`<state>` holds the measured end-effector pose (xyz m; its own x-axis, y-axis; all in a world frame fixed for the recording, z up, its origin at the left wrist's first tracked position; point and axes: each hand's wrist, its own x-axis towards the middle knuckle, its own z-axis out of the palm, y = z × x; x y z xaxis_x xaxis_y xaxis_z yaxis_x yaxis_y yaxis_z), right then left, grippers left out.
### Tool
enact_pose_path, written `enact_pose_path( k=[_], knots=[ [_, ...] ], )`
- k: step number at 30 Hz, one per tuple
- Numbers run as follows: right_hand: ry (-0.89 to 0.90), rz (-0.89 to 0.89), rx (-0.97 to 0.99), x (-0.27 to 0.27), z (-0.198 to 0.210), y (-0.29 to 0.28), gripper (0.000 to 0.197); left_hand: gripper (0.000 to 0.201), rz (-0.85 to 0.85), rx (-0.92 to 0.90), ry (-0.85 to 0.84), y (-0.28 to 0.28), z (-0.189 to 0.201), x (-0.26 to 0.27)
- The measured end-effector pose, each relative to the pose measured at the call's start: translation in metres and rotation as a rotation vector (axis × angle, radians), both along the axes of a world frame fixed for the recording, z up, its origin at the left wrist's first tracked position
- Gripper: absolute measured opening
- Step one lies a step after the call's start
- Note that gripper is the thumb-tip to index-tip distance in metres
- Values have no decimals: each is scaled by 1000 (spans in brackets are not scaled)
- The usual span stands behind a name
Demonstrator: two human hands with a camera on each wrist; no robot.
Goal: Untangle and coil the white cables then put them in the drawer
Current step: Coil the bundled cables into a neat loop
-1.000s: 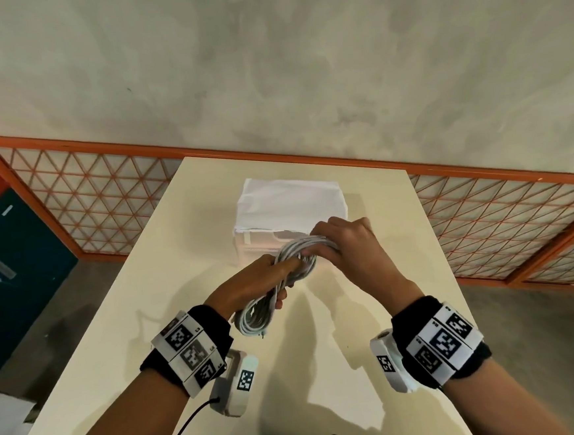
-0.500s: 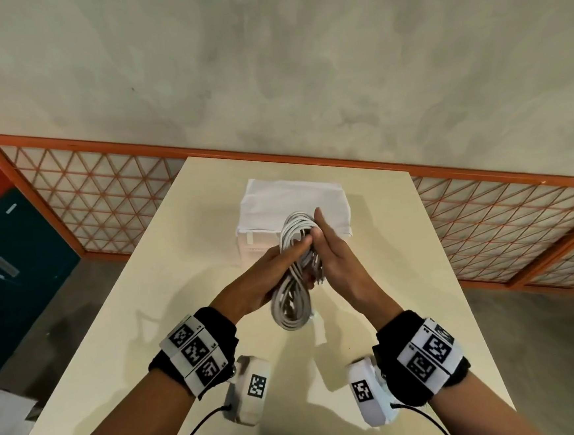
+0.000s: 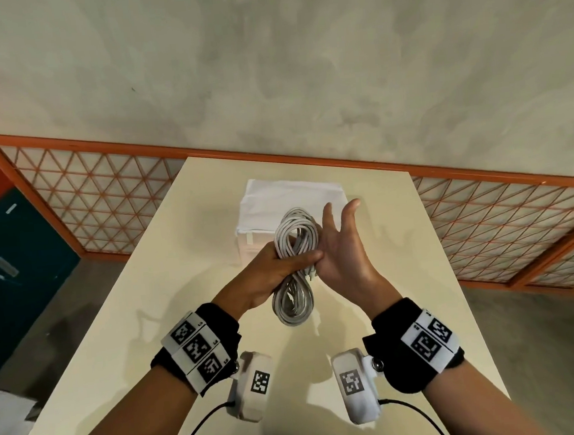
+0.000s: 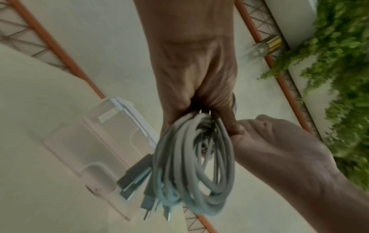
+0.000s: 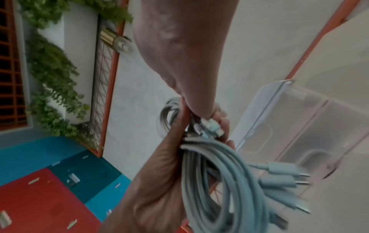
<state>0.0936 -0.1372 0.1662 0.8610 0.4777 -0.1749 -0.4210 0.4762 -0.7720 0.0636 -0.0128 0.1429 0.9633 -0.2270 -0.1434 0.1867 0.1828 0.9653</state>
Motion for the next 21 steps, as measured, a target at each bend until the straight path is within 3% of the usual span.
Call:
enact_pose_path(
  k=[3,6,9,12,14,16,19,21],
  knots=[
    [-80,95,-210,4,5,-9,89,10,53,-49,22,-1,-2,0],
    [-180,155,-556,6,-3,-19,102,8,146,-124,53,-3,2,3],
    [-262,182,-726,-4,-11,-21,69,9,169,-159,40,-4,8,7],
    [-325,-118,-757,-3,-15,-19,55,19,112,-62,-9,-4,10,7],
    [-486,-301,-762,4,-11,-20,51,11,58,5,-29,-3,8,6],
    [-721,-330,-785,12,0,-24,48,7,-4,52,-36,-2,6,3],
    [-1135,-187,-880,31,14,-33,53,9,-109,145,-28,-3,5,1],
    [-1262,4,-1024,45,17,-37,53,10,-156,209,-21,-2,3,1]
  ],
)
